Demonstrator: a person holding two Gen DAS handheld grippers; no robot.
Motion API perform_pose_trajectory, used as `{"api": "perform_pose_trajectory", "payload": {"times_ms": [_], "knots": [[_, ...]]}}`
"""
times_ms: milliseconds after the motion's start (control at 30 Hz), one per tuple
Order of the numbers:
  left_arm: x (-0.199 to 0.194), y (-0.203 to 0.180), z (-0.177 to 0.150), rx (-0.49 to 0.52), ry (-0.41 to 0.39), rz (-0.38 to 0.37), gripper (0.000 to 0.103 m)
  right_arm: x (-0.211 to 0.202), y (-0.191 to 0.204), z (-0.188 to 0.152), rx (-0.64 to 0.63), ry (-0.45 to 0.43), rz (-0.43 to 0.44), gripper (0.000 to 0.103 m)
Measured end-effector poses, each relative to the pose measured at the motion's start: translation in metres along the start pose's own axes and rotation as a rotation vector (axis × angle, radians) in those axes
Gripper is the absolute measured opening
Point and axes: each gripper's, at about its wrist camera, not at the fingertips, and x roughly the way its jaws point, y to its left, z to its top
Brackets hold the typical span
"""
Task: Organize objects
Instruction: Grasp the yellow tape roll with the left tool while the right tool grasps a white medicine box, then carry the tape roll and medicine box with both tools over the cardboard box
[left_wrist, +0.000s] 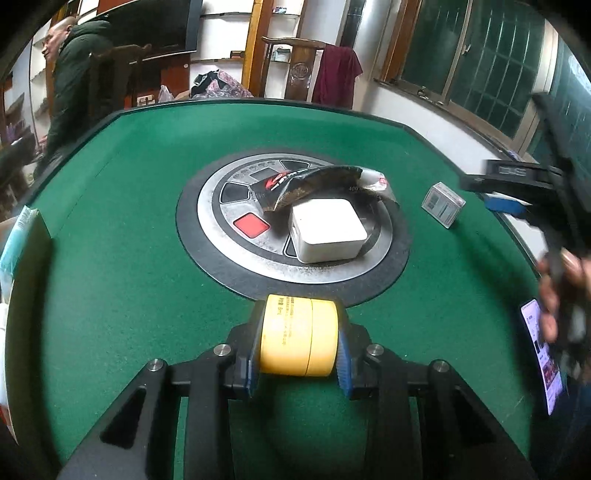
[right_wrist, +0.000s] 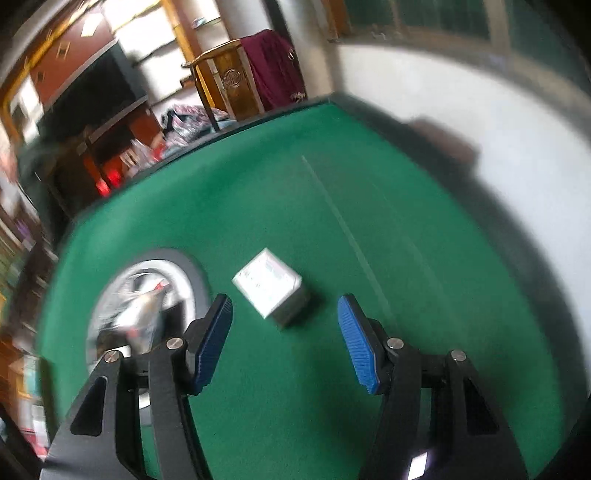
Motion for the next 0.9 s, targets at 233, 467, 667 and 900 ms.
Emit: {"api": "perform_pose_trajectory", "payload": {"times_ms": [233, 467, 667, 900], "knots": [[-0.002, 0.0, 0.001, 0.014, 0.002, 0.005, 0.028, 0.047, 0.024, 0.023, -0.164, 0.112, -0.028, 0.058], [0.0, -0.001, 0.001, 0.014, 0.0, 0.002, 0.028, 0.056, 0.007, 0.006, -0.196, 0.141, -0.036, 0.031], [-0.005, -0.001, 0.001, 0.011, -0.026, 0.012, 0.028, 0.008, 0.005, -0.029, -0.113, 0.107, 0.072, 0.031], [-0.022, -0.01, -0.006, 0.04, -0.109, 0.084, 0.028, -0.033, 0.038, -0.08, -0.176, 0.035, 0.211, 0.031]]}}
